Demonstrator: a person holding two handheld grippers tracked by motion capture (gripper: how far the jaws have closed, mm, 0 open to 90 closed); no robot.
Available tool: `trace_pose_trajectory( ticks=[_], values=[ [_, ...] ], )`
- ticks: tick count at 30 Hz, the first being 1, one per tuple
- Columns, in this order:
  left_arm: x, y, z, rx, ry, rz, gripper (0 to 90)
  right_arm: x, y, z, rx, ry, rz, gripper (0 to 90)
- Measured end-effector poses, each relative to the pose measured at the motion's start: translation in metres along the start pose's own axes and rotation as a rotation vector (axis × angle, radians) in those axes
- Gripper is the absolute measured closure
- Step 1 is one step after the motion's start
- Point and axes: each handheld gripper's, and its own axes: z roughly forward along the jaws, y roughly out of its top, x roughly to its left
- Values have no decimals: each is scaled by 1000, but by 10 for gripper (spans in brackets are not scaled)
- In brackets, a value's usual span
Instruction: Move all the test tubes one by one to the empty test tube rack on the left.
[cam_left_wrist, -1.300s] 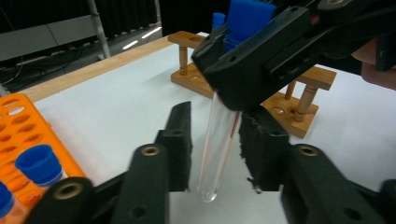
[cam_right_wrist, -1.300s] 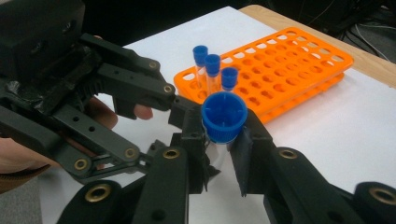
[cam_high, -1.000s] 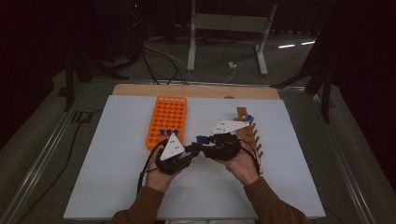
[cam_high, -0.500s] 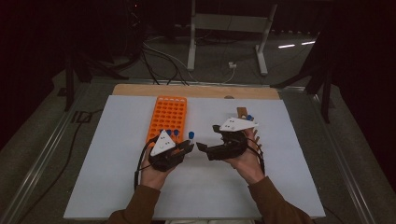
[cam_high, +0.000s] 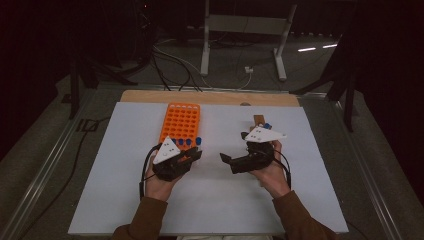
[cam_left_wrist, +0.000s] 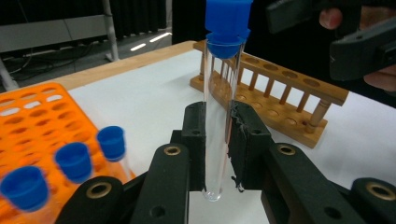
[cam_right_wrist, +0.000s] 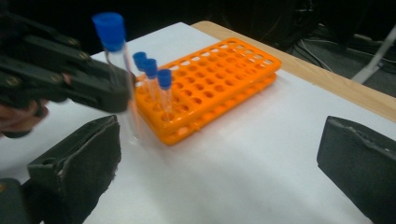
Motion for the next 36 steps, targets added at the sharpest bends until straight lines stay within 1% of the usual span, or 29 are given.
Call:
trace_pose_trajectory(
  ticks=[7,15,24,33,36],
  values=[
    [9,3,-12,-33,32,-16,783,-9,-7,-7,-2,-26,14,1],
    [22,2,-24,-65,90,-47,783,-18,-12,-14,-8,-44,30,1],
    [32,-1,-33,-76,153,-64,783,-26,-20,-22,-8,-68,46,1],
    [40,-3,-41,-83,206,-74,783,-30,-25,-29,-26,-73,61,1],
    [43,-6,-41,-81,226,-79,783,-30,-27,-29,-24,-77,66,1]
  ],
)
